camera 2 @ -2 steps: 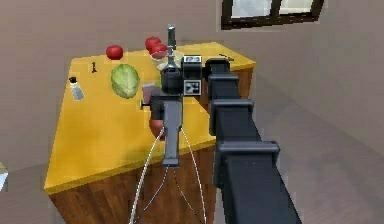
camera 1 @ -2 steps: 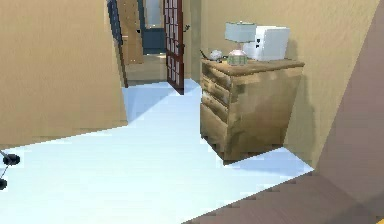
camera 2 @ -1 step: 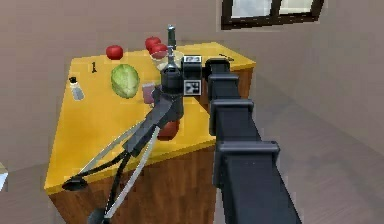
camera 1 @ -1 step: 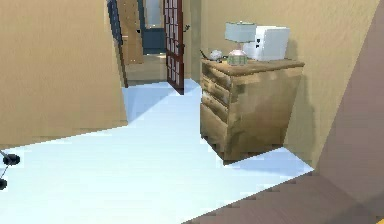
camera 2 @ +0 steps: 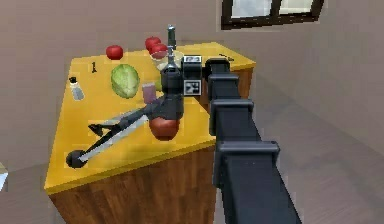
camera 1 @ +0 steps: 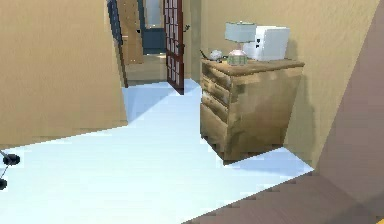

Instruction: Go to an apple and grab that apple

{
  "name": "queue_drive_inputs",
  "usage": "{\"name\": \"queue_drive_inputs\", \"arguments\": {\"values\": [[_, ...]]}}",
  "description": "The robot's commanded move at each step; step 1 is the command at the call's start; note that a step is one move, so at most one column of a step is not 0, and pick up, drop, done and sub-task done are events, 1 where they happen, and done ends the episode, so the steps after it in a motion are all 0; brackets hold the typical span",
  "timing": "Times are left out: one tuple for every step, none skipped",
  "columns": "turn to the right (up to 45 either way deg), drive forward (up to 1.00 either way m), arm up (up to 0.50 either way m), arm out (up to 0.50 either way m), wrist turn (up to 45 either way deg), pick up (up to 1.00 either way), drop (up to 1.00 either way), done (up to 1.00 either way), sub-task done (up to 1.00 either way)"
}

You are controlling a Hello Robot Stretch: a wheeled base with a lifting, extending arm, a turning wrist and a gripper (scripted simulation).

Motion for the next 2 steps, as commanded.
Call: {"name": "queue_drive_inputs", "arguments": {"values": [[0.0,0.0,0.0,0.0,45.0,0.0,0.0,0.0,0.0],[0.0,0.0,0.0,0.0,27.0,0.0,0.0,0.0,0.0]]}}
